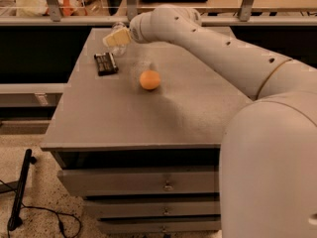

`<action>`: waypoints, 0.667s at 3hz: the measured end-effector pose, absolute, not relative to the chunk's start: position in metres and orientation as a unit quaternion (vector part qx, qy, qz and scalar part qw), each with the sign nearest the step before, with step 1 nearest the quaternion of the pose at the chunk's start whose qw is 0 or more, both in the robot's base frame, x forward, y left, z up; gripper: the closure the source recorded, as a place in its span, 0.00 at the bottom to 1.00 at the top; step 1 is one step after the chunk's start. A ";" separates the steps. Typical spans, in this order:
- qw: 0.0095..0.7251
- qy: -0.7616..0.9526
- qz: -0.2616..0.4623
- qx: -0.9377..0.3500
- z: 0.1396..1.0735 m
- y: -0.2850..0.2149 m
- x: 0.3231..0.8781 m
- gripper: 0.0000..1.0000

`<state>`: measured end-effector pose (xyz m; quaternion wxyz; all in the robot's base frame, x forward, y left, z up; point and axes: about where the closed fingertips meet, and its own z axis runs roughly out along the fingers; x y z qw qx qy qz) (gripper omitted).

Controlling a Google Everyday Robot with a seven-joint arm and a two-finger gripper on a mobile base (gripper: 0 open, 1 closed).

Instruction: Pick water bottle

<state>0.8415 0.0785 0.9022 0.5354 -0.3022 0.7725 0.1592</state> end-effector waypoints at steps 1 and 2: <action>0.526 0.768 0.176 -0.318 0.941 0.062 0.842 0.00; 0.507 0.784 0.151 -0.323 0.968 0.014 0.835 0.00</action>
Offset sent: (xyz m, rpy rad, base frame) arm -0.0162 -0.1319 0.1065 -0.1370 0.0819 -0.0120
